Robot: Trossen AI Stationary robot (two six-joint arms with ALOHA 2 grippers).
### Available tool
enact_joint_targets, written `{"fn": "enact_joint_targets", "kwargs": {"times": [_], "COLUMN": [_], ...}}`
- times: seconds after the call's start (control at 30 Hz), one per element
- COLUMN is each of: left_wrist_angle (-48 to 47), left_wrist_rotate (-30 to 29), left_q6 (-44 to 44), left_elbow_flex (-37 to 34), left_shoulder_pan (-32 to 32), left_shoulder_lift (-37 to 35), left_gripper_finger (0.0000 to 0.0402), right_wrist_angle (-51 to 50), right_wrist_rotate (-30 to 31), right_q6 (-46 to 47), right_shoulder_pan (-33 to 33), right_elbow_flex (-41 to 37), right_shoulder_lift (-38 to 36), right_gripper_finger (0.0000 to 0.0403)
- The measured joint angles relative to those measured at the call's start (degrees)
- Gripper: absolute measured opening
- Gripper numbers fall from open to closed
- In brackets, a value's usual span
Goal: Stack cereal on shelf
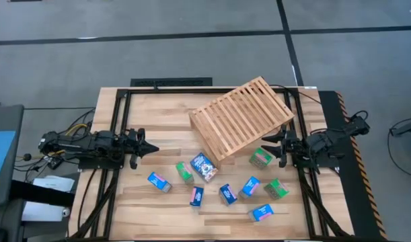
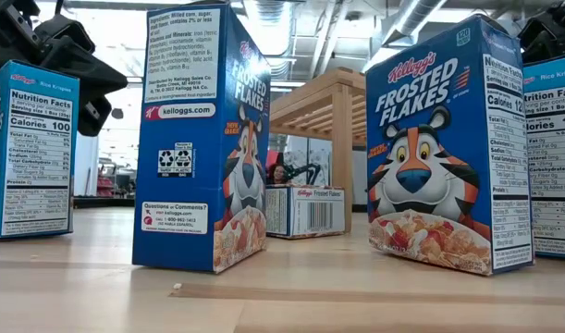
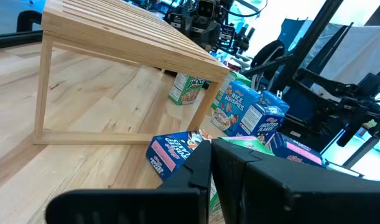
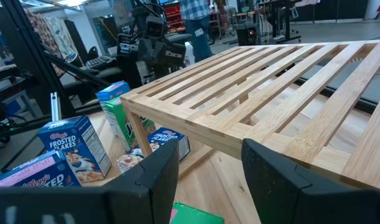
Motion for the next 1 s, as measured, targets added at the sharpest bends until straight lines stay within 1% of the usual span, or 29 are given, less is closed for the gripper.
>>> {"fn": "enact_joint_targets", "kwargs": {"times": [0.8,0.9,1.0], "left_wrist_angle": [0.0,0.5,2.1], "left_wrist_rotate": [-0.1,-3.2,-10.0], "left_q6": [0.1,0.4,-1.8], "left_elbow_flex": [0.0,0.0,0.0], "left_shoulder_pan": [0.0,0.0,0.0], "left_shoulder_lift": [0.0,0.0,0.0], "left_gripper_finger": [0.0,0.0,0.0], "right_wrist_angle": [0.0,0.0,0.0], "right_wrist_rotate": [0.0,0.0,0.0], "right_q6": [0.0,0.0,0.0], "right_shoulder_pan": [0.0,0.0,0.0], "right_elbow_flex": [0.0,0.0,0.0], "right_shoulder_lift": [0.0,0.0,0.0], "right_gripper_finger": [0.02,0.02,0.02]}}
